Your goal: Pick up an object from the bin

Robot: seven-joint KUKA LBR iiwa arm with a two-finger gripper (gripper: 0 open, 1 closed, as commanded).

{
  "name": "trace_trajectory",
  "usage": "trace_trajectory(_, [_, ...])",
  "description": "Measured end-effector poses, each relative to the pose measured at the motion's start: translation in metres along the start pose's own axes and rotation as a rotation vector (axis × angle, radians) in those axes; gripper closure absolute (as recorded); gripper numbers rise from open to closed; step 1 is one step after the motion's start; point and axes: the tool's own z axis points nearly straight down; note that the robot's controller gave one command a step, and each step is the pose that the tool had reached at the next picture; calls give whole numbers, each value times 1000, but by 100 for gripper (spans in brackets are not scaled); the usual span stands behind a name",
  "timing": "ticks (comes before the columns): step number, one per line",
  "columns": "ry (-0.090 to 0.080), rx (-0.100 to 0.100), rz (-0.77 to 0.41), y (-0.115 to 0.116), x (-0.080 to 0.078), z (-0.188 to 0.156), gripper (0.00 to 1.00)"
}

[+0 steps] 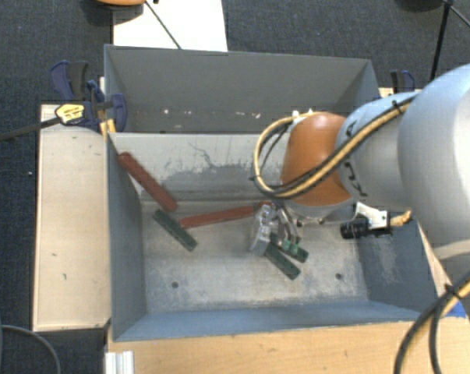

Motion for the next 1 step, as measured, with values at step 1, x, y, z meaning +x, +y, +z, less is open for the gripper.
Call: trace_trajectory(1, [1, 2, -1, -1, 0, 1, 0])
